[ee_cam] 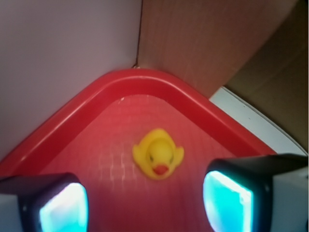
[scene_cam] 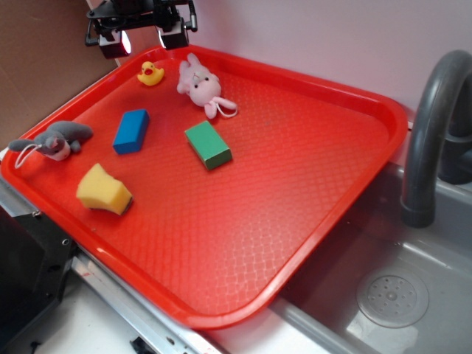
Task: Grab the yellow duck.
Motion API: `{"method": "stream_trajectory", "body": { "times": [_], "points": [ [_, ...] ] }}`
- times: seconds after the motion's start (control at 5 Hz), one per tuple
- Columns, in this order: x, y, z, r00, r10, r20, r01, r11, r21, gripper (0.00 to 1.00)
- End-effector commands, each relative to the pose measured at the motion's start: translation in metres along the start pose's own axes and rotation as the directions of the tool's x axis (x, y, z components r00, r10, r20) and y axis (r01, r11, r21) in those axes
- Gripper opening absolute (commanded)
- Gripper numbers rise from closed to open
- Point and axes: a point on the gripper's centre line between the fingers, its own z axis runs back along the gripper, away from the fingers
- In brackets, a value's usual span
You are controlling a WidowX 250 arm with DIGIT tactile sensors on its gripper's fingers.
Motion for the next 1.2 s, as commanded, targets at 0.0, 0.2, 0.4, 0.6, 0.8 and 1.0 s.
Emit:
{"method": "stream_trajectory", "body": {
  "times": [0.0, 0.2, 0.4, 0.6, 0.8, 1.0],
  "points": [
    [0.028, 0.022, -0.007, 0.998, 0.04, -0.045, -0.041, 0.999, -0.036, 1.0],
    [0.026, 0.016, -0.027, 0.987, 0.016, -0.158, -0.024, 0.999, -0.047, 1.0],
    [0.022, 0.005, -0.041, 0.962, -0.041, -0.269, 0.018, 0.996, -0.09, 1.0],
    [0.019, 0.004, -0.046, 0.949, -0.057, -0.31, 0.025, 0.994, -0.108, 0.0],
    [0.019, 0.006, -0.036, 0.942, -0.142, -0.305, 0.113, 0.987, -0.113, 0.0],
    [0.022, 0.01, -0.007, 0.947, -0.243, -0.211, 0.239, 0.97, -0.046, 0.0]
  ]
}}
